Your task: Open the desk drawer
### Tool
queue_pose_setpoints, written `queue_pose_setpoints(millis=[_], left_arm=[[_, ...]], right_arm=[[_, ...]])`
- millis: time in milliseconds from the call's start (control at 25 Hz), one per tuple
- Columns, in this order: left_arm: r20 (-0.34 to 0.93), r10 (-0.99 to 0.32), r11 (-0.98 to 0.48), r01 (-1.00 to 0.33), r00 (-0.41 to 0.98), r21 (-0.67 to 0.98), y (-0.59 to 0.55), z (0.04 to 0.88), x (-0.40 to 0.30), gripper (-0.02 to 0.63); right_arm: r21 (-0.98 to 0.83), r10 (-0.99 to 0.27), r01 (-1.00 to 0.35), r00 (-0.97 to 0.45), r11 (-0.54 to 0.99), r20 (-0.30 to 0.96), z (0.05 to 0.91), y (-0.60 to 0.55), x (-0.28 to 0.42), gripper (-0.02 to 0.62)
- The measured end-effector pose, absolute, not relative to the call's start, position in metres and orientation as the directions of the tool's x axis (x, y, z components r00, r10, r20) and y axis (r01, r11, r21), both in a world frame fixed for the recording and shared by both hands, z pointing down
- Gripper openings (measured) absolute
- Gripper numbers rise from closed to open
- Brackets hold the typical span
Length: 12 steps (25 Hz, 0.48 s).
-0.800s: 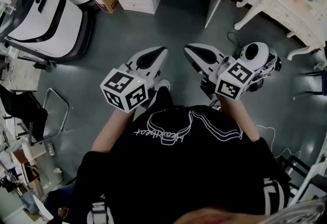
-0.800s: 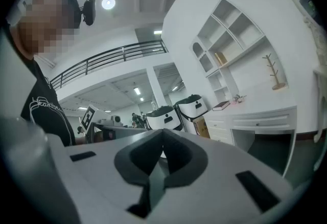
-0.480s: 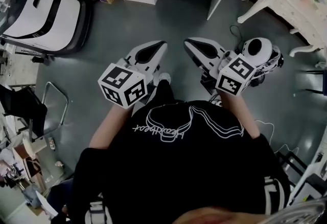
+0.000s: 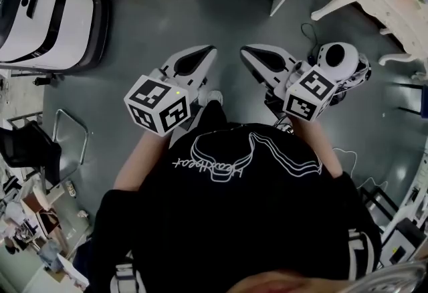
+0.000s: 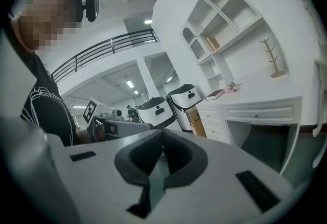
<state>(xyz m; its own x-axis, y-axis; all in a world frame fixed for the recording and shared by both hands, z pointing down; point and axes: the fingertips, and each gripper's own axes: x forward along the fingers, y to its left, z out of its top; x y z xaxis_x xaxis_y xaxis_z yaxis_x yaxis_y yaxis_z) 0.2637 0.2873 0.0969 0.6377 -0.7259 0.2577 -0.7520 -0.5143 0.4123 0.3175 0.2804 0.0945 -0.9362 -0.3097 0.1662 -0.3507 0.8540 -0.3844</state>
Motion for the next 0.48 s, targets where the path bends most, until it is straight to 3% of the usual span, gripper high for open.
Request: queue_pose_setpoints(millis=[480], left_arm=[[0.229,-0.738,-0.489,-0.737,0.635,0.467,0.209,0.112,0.185,0.005]], right_arm=[[-0.407,-0.270,-0.348,-0.933,0.844,0.238,0.109,0.199,0.241,0.006]])
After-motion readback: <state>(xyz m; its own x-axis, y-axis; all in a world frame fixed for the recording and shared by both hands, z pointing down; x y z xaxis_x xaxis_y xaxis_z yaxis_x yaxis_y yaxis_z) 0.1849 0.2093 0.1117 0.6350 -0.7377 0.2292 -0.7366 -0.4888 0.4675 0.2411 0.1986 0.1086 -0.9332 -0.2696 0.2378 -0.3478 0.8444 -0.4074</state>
